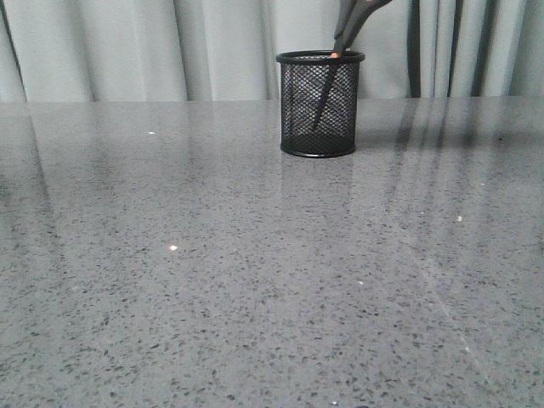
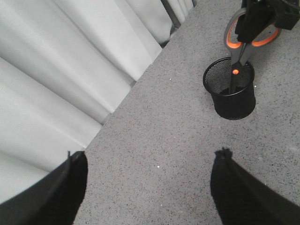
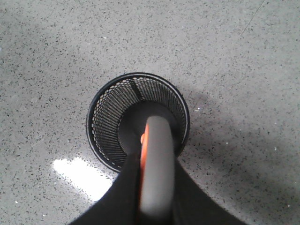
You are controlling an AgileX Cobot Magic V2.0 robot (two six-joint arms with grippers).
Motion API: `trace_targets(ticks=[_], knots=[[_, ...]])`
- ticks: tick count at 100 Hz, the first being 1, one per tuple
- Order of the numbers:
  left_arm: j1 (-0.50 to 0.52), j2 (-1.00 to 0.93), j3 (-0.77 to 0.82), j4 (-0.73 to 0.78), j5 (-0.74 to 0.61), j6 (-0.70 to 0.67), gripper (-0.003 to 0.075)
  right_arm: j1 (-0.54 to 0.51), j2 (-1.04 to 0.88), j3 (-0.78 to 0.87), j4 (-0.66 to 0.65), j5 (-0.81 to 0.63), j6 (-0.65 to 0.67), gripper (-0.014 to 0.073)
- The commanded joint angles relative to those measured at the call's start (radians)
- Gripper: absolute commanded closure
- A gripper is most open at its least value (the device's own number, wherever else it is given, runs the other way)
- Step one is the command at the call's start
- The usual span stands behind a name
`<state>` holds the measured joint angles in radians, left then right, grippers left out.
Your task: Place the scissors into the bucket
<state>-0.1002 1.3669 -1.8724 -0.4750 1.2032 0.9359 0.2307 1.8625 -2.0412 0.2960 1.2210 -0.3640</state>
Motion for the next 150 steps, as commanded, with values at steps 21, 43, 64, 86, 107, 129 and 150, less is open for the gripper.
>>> trace_targets(ticks=[21, 43, 64, 86, 107, 129, 150], knots=[[0.002, -0.03, -0.032, -0.05, -0.058, -0.01, 0.0209, 0.0, -0.052, -0.035, 0.015, -0.037, 0.001, 0.0301], [0.002, -0.03, -0.032, -0.05, -0.056, -0.01, 0.0209, -0.006, -0.056, -0.109, -0.028, 0.006, 0.001, 0.0272], [0.002, -0.03, -0.032, -0.05, -0.042, -0.01, 0.0209, -0.026, -0.093, -0.23, -0.034, 0.04, 0.059, 0.0291], [0.002, -0.03, -0.032, -0.05, -0.042, -0.01, 0.0398, -0.026, -0.161, -0.225, 0.008, 0.003, 0.087, 0.0657], [0.002, -0.03, -0.029, -0.05, -0.009, -0.058, 0.074, -0.024, -0.26, -0.092, 0.047, -0.129, 0.097, 0.0633], [0.002, -0.072, 0.088, -0.057, -0.123, -0.114, 0.074, -0.024, -0.533, 0.341, 0.047, -0.478, 0.082, 0.0634], [0.002, -0.256, 0.462, -0.165, -0.518, -0.094, 0.074, -0.024, -0.856, 0.894, 0.047, -0.927, 0.07, 0.0638]])
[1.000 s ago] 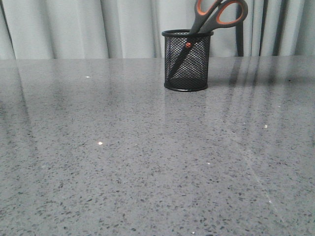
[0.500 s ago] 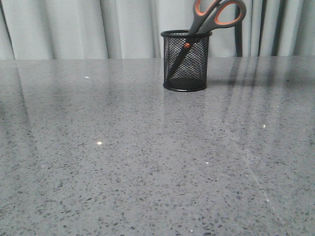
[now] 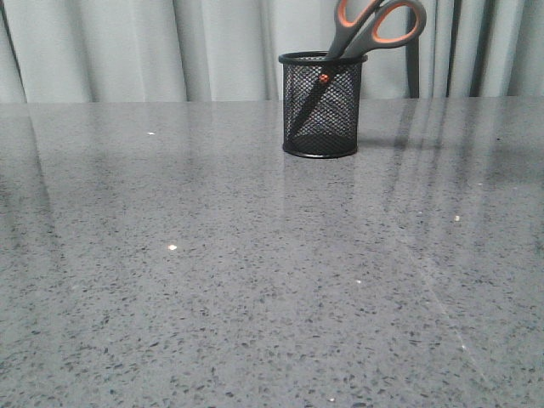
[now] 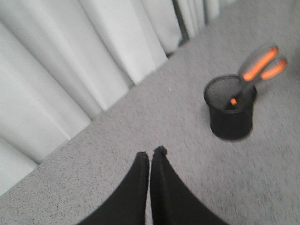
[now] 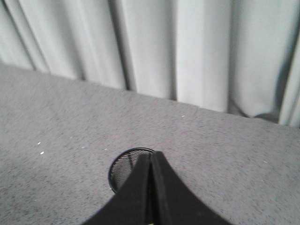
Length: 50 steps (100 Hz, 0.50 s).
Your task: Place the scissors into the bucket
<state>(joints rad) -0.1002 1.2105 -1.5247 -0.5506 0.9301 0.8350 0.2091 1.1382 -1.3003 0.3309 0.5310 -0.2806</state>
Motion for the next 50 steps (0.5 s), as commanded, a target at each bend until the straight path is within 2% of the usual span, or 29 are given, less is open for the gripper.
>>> trace_targets(ticks=[1, 28, 39, 50], knots=[[0.002, -0.115, 0.146, -0.098, -0.26, 0.01, 0.074, -0.003, -0.142, 0.185, 0.014, -0.259, -0.013, 0.0638], [0.002, -0.431, 0.745, -0.321, -0.702, 0.211, 0.074, -0.003, -0.481, 0.663, 0.014, -0.494, -0.013, 0.0638], [0.002, -0.582, 0.955, -0.428, -0.8, 0.303, 0.074, -0.003, -0.605, 0.816, 0.014, -0.568, -0.013, 0.0638], [0.002, -0.732, 1.108, -0.487, -0.846, 0.315, 0.074, -0.003, -0.703, 0.93, 0.014, -0.613, -0.013, 0.0638]])
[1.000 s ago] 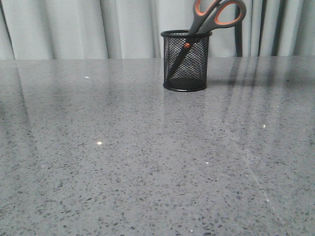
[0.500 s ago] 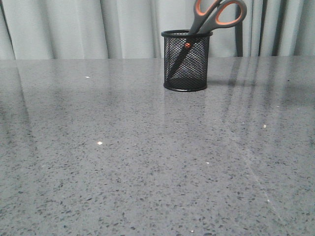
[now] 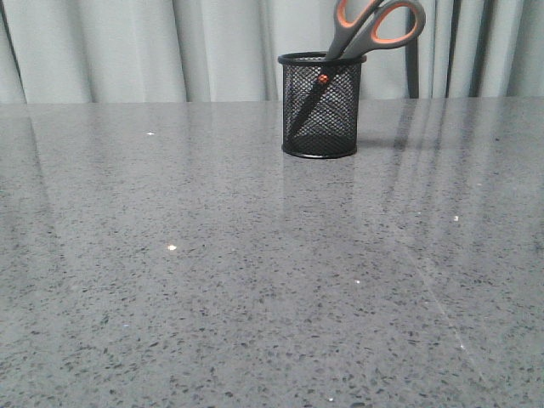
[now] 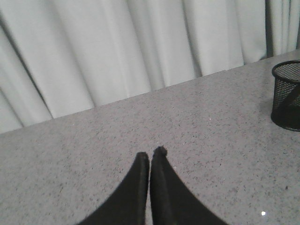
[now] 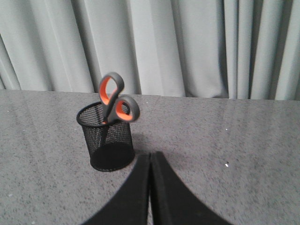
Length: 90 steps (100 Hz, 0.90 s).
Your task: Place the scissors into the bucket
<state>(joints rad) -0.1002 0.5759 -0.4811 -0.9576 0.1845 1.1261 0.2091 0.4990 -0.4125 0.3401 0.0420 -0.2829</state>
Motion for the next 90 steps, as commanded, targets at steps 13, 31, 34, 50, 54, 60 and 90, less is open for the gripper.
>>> trace_targets(ticks=[13, 31, 34, 50, 54, 60, 90], knots=[[0.002, -0.242, 0.169, -0.131, -0.131, 0.024, 0.074, -0.003, -0.132, 0.115, 0.004, -0.131, -0.011, 0.0638], [0.002, -0.346, 0.233, -0.156, -0.152, 0.022, 0.074, -0.003, -0.139, 0.13, 0.008, -0.132, -0.011, 0.0638], [0.002, -0.351, 0.233, -0.165, -0.147, 0.022, 0.074, -0.003, -0.137, 0.13, 0.01, -0.132, -0.011, 0.0638], [0.002, -0.353, 0.233, -0.21, -0.138, 0.022, 0.074, -0.003, -0.137, 0.13, 0.009, -0.132, -0.011, 0.0638], [0.002, -0.353, 0.233, -0.21, -0.138, 0.022, 0.074, -0.003, -0.137, 0.13, 0.009, -0.132, -0.011, 0.0638], [0.002, -0.353, 0.233, -0.21, -0.138, 0.022, 0.074, -0.003, -0.137, 0.13, 0.009, -0.132, -0.011, 0.0638], [0.002, -0.353, 0.233, -0.21, -0.138, 0.022, 0.074, -0.003, -0.137, 0.13, 0.009, -0.132, -0.011, 0.0638]])
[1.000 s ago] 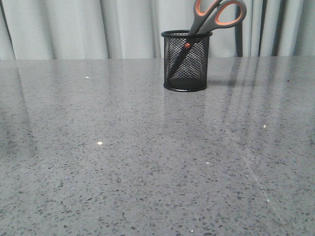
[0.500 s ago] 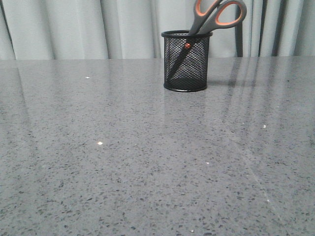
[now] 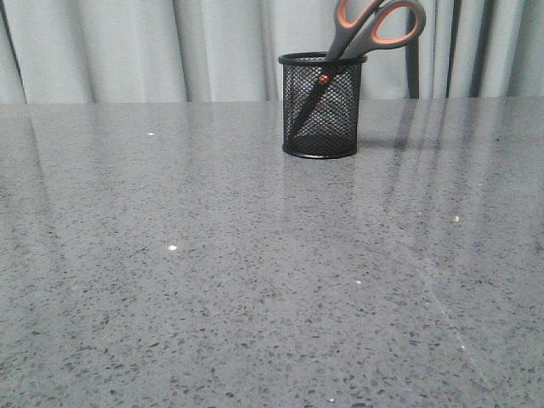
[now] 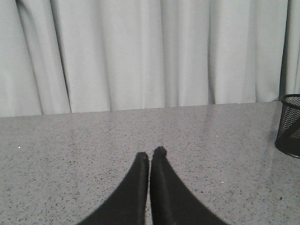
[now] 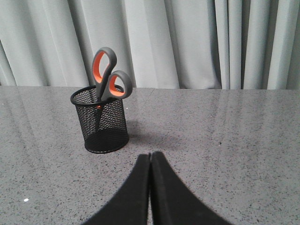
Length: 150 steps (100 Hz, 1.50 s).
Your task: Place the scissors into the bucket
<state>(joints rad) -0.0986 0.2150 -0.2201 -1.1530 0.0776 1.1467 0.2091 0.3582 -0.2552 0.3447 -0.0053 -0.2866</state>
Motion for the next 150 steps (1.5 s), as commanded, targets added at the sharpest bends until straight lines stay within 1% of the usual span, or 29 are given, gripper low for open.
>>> trace_targets(ticks=[1, 25, 29, 32, 34, 35, 36, 37, 38, 39, 40, 41, 44, 46, 47, 48, 49, 51, 53, 56, 58, 68, 82, 87, 95, 105, 150], knots=[[0.0, 0.008, -0.028, -0.014, -0.031, 0.002, 0.074, -0.003, 0.004, -0.027, 0.004, -0.085, -0.007, 0.0638], [0.0, 0.008, -0.028, -0.007, -0.041, -0.001, 0.074, -0.003, 0.004, -0.027, 0.004, -0.085, -0.007, 0.0638], [0.0, 0.008, -0.028, 0.039, -0.041, -0.049, 0.074, -0.003, 0.004, -0.027, 0.004, -0.085, -0.007, 0.0638], [0.0, 0.008, -0.023, 0.133, -0.041, -0.122, 0.074, -0.003, 0.004, -0.027, 0.004, -0.085, -0.007, 0.0638], [0.0, 0.008, -0.021, 0.203, -0.047, -0.198, 0.074, -0.003, 0.004, -0.027, 0.004, -0.085, -0.007, 0.0638], [0.0, 0.008, -0.019, 0.23, -0.052, -0.258, 0.074, -0.003, 0.004, -0.027, 0.004, -0.085, -0.007, 0.0638], [0.0, 0.008, -0.015, 0.257, -0.055, -0.288, 0.074, -0.003, 0.004, -0.027, 0.004, -0.085, -0.007, 0.0638], [0.0, 0.008, -0.012, 0.317, -0.058, -0.352, 0.074, -0.003, 0.004, -0.027, 0.004, -0.085, -0.007, 0.0638], [0.0, 0.008, -0.007, 0.349, -0.065, -0.385, 0.074, -0.003, 0.004, -0.027, 0.004, -0.085, -0.007, 0.0638], [0.0, 0.008, -0.004, 0.412, -0.069, -0.419, 0.074, -0.003, 0.004, -0.027, 0.004, -0.085, -0.007, 0.0638], [0.0, 0.008, 0.002, 0.445, -0.078, -0.487, 0.074, -0.003, 0.004, -0.027, 0.004, -0.085, -0.007, 0.0638], [0.0, 0.008, 0.005, 0.478, -0.078, -0.521, 0.074, -0.003, 0.004, -0.027, 0.004, -0.085, -0.007, 0.0638], [0.0, 0.006, 0.022, 0.641, -0.095, -0.687, 0.074, -0.003, 0.004, -0.027, 0.004, -0.085, -0.007, 0.0638], [0.0, 0.003, 0.037, 0.732, -0.109, -0.749, 0.074, -0.003, 0.004, -0.027, 0.004, -0.085, -0.007, 0.0638], [0.0, 0.003, 0.047, 0.761, -0.119, -0.808, 0.074, -0.003, 0.004, -0.027, 0.004, -0.085, -0.007, 0.0638], [0.0, 0.0, 0.052, 0.789, -0.123, -0.837, 0.074, -0.003, 0.004, -0.027, 0.004, -0.085, -0.007, 0.0638], [0.0, 0.0, 0.058, 0.841, -0.131, -0.892, 0.074, -0.003, 0.004, -0.027, 0.004, -0.085, -0.007, 0.0638], [0.0, -0.006, 0.074, 0.909, -0.139, -0.962, 0.074, -0.003, 0.004, -0.027, 0.004, -0.085, -0.007, 0.0638], [0.0, -0.013, 0.092, 0.963, -0.149, -1.001, 0.074, -0.003, 0.004, -0.027, 0.004, -0.085, -0.007, 0.0638], [0.0, -0.026, 0.116, 1.005, -0.156, -1.066, 0.074, -0.003, 0.004, -0.027, 0.004, -0.085, -0.007, 0.0638], [0.003, -0.038, 0.133, 1.016, -0.156, -1.083, 0.074, -0.003, 0.004, -0.027, 0.004, -0.085, -0.007, 0.0638], [0.038, -0.109, 0.204, 1.01, -0.156, -1.085, 0.074, -0.003, 0.004, -0.027, 0.004, -0.085, -0.007, 0.0638], [0.11, -0.217, 0.262, 1.015, -0.151, -1.085, 0.074, -0.003, 0.004, -0.027, 0.004, -0.085, -0.007, 0.0638], [0.129, -0.248, 0.261, 1.015, -0.097, -1.085, 0.074, -0.003, 0.004, -0.027, 0.004, -0.085, -0.007, 0.0638], [0.148, -0.246, 0.262, 1.019, -0.093, -1.085, 0.074, -0.003, 0.004, -0.027, 0.004, -0.085, -0.007, 0.0638], [0.15, -0.246, 0.262, 1.067, -0.09, -1.085, 0.074, -0.003, 0.004, -0.027, 0.004, -0.085, -0.007, 0.0638], [0.148, -0.244, 0.26, 1.056, -0.088, -1.085, 0.074, -0.003, 0.004, -0.027, 0.004, -0.085, -0.007, 0.0638]])
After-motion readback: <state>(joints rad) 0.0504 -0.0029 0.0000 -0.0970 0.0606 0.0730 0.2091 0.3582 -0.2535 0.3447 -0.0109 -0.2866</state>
